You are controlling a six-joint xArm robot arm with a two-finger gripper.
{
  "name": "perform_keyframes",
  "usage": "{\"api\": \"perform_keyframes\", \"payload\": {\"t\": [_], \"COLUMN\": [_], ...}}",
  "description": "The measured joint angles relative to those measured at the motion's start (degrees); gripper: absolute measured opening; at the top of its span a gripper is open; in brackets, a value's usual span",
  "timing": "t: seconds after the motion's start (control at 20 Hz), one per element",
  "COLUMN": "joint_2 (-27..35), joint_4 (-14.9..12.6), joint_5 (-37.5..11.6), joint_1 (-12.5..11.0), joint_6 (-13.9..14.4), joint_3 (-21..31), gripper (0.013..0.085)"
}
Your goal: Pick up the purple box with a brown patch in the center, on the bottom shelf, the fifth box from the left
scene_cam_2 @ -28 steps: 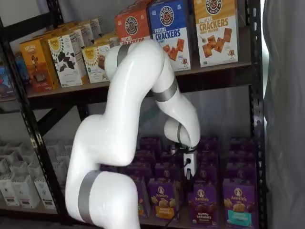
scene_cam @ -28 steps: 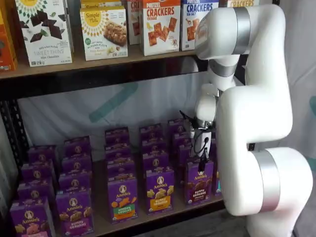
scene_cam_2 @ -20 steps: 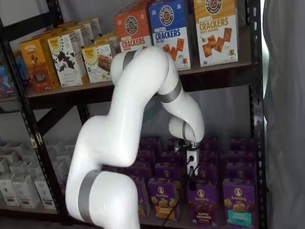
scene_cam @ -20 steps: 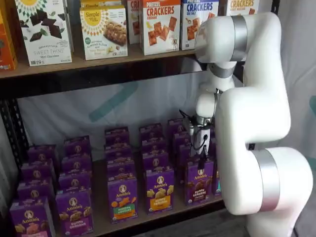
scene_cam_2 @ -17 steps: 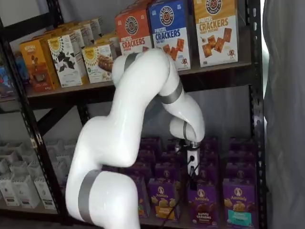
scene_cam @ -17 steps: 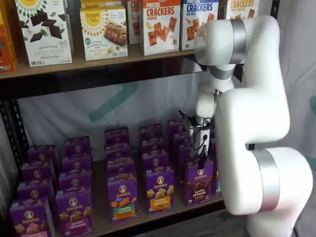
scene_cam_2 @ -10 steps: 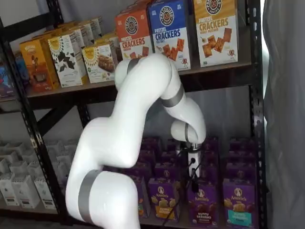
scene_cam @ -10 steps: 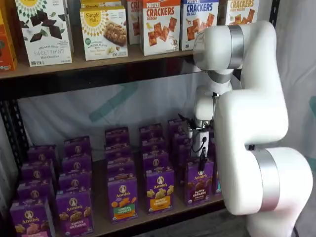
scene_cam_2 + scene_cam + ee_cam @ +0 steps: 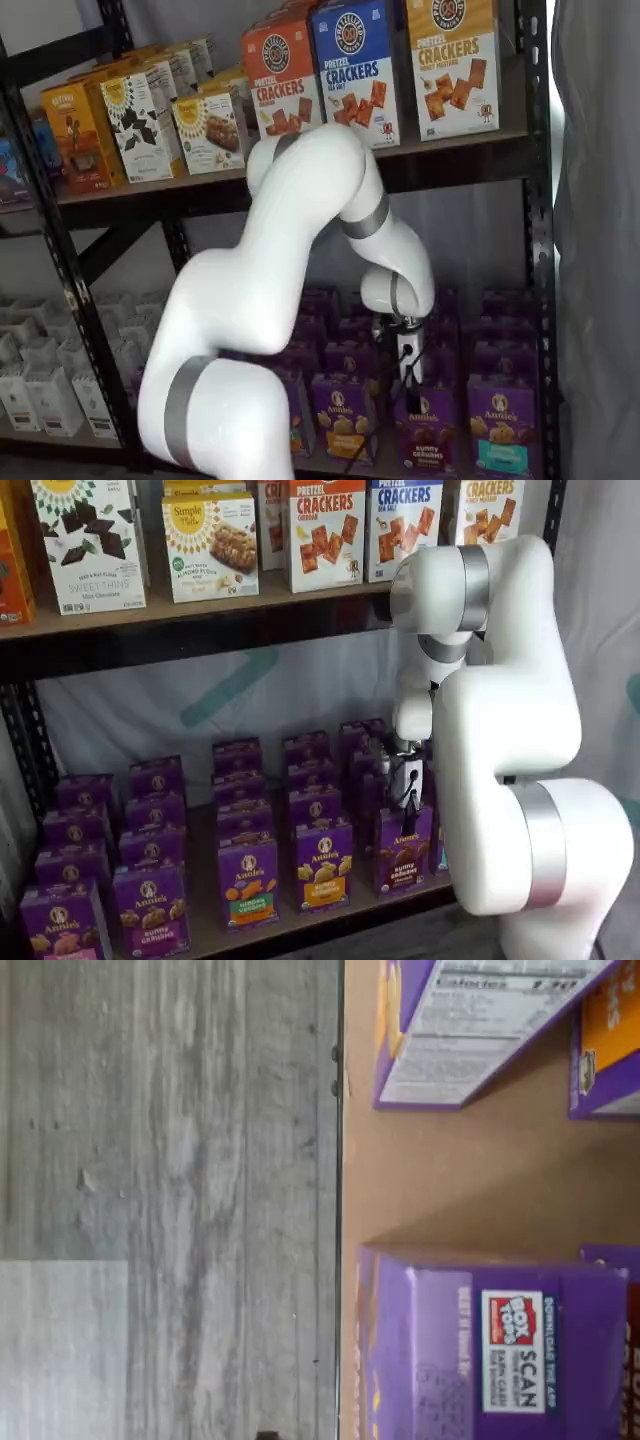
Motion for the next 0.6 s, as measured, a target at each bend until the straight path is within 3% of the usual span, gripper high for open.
{"api": "perform_keyframes", "payload": {"t": [0.4, 0.6], "joint_2": [2.6, 3.1], "joint_4": [-3.1, -2.5], "joint_5": [-3.6, -4.1], "joint_1": [-0.4, -0.4], "joint_6": [2.4, 1.8], "joint_3": [-0.5, -0.7], "gripper": [0.085, 0.085]}}
